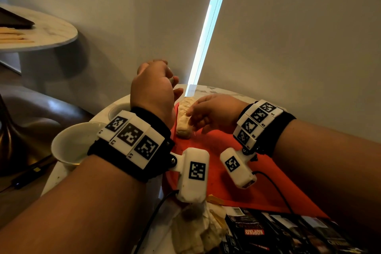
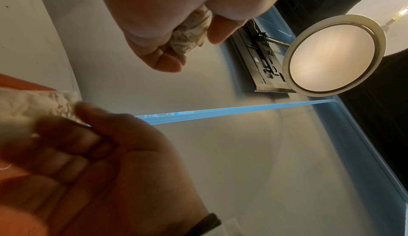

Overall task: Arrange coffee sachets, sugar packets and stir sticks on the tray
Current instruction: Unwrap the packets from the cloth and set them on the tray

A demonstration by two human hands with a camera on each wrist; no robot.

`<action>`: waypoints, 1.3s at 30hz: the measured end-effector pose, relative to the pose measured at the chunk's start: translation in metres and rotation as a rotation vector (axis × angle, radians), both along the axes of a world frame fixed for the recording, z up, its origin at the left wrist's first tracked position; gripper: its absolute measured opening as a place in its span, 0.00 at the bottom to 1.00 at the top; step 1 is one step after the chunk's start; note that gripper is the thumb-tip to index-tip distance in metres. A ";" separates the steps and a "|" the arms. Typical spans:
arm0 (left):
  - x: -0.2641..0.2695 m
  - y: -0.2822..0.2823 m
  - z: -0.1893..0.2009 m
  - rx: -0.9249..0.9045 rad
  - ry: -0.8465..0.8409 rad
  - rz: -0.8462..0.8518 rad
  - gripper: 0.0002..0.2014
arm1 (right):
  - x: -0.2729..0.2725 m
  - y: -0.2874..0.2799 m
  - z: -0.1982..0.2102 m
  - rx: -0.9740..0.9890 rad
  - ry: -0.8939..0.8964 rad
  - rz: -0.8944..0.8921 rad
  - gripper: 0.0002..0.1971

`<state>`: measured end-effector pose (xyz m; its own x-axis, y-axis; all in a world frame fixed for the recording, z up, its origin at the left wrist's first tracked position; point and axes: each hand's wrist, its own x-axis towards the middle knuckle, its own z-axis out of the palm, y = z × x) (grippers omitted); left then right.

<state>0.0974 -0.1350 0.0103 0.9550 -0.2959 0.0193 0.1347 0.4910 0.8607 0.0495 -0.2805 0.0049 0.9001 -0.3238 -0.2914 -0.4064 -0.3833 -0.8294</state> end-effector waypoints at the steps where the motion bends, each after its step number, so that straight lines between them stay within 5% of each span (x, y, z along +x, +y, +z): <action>1: -0.001 0.000 0.001 0.010 -0.003 0.002 0.07 | -0.001 0.003 -0.001 0.046 0.054 0.037 0.05; 21: -0.006 0.000 0.001 -0.149 0.143 0.001 0.13 | 0.002 0.006 -0.010 0.064 0.060 0.000 0.08; 33: -0.010 -0.004 -0.003 -0.181 0.054 -0.149 0.15 | -0.014 -0.008 0.034 0.073 -0.519 -0.154 0.05; 39: -0.013 -0.004 -0.004 -0.109 0.020 -0.176 0.17 | -0.014 -0.001 0.044 0.038 -0.483 -0.046 0.18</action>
